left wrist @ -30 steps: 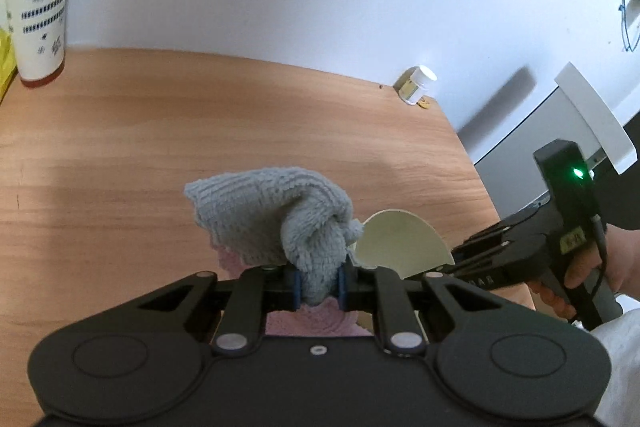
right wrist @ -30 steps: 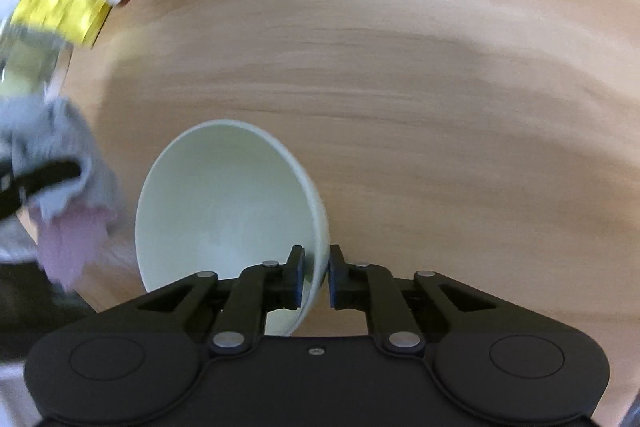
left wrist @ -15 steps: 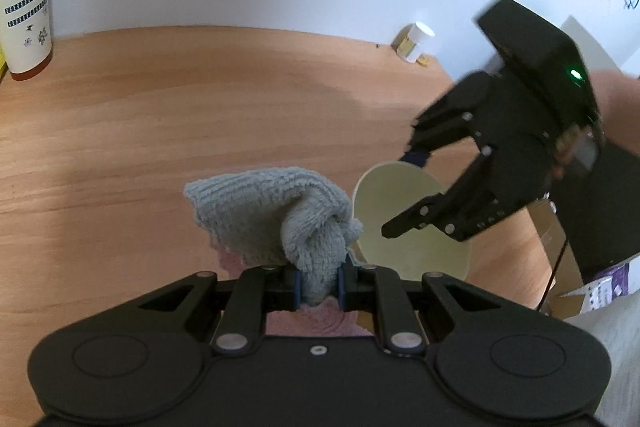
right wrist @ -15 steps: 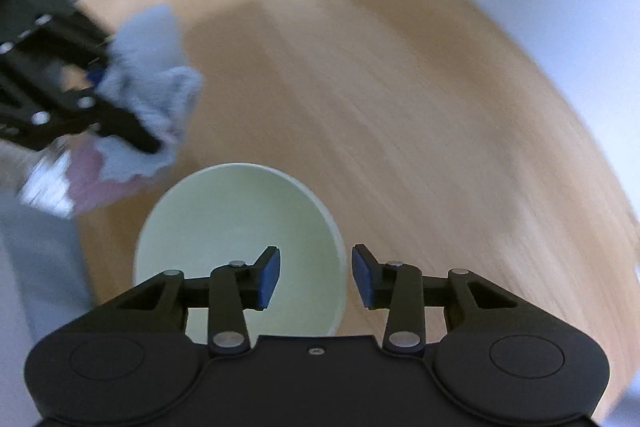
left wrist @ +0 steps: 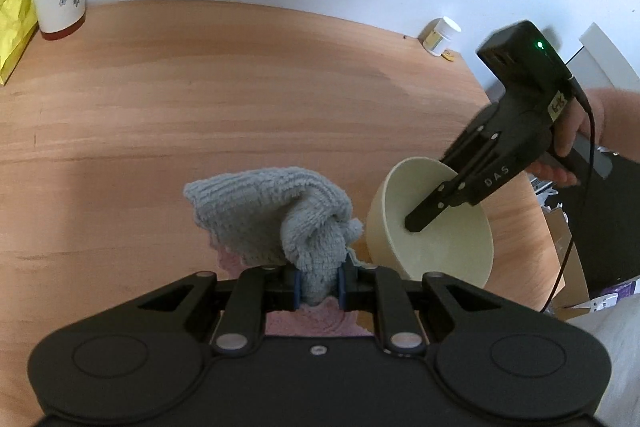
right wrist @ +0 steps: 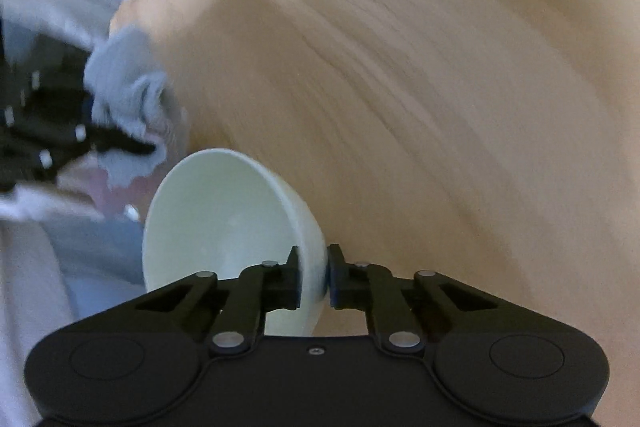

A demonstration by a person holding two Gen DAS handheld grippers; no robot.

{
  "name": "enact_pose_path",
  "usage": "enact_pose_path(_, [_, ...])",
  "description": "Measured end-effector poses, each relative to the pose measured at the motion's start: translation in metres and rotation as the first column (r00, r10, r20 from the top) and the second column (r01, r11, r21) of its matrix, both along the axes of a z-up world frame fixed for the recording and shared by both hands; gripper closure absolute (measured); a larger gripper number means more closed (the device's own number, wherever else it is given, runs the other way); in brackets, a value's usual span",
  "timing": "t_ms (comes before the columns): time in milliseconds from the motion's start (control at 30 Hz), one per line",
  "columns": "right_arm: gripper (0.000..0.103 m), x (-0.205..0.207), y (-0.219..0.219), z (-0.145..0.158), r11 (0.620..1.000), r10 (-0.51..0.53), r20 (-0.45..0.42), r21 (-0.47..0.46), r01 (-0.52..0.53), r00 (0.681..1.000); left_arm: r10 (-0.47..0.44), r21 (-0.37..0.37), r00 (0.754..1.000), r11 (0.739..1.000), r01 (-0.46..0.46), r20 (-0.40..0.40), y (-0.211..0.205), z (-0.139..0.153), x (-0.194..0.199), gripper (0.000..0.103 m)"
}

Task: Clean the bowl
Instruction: 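Lift and tilt the bowl with the right gripper toward the towel, then rub the bowl's outer wall with the left gripper's towel while the right gripper turns the bowl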

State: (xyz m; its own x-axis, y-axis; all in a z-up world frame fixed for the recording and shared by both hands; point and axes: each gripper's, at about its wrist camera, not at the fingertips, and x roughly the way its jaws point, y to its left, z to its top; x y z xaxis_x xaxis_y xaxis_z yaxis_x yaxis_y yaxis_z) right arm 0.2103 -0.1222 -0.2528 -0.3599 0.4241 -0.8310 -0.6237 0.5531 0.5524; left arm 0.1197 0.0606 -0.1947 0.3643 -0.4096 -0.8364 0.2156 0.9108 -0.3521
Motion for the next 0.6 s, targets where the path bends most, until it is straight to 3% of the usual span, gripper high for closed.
enact_pose_path(100, [0.091, -0.006, -0.025, -0.007, 0.988, -0.153, -0.060, 0.025, 0.155, 0.986, 0.010, -0.006, 1.000, 1.000, -0.010, -0.011, -0.001, -0.004, 0.001, 0.088])
enact_pose_path(300, [0.090, -0.018, -0.055, -0.021, 0.917, -0.377, -0.120, 0.090, 0.388, 0.919, 0.036, -0.048, 0.999, 0.998, -0.035, 0.026, 0.000, 0.008, 0.001, 0.088])
enact_pose_path(400, [0.090, -0.020, -0.080, -0.023, 0.852, -0.489, -0.146, 0.132, 0.507, 0.860, 0.045, -0.066, 0.997, 0.997, -0.042, 0.056, 0.000, 0.021, 0.000, 0.088])
enact_pose_path(467, [0.090, -0.018, -0.096, -0.022, 0.786, -0.560, -0.210, 0.170, 0.594, 0.801, 0.043, -0.074, 0.995, 0.997, -0.036, 0.095, -0.001, 0.033, -0.002, 0.088])
enact_pose_path(600, [0.090, -0.011, -0.111, -0.011, 0.689, -0.632, -0.271, 0.233, 0.687, 0.726, -0.013, -0.082, 0.985, 0.996, 0.027, 0.174, -0.012, 0.058, -0.004, 0.088])
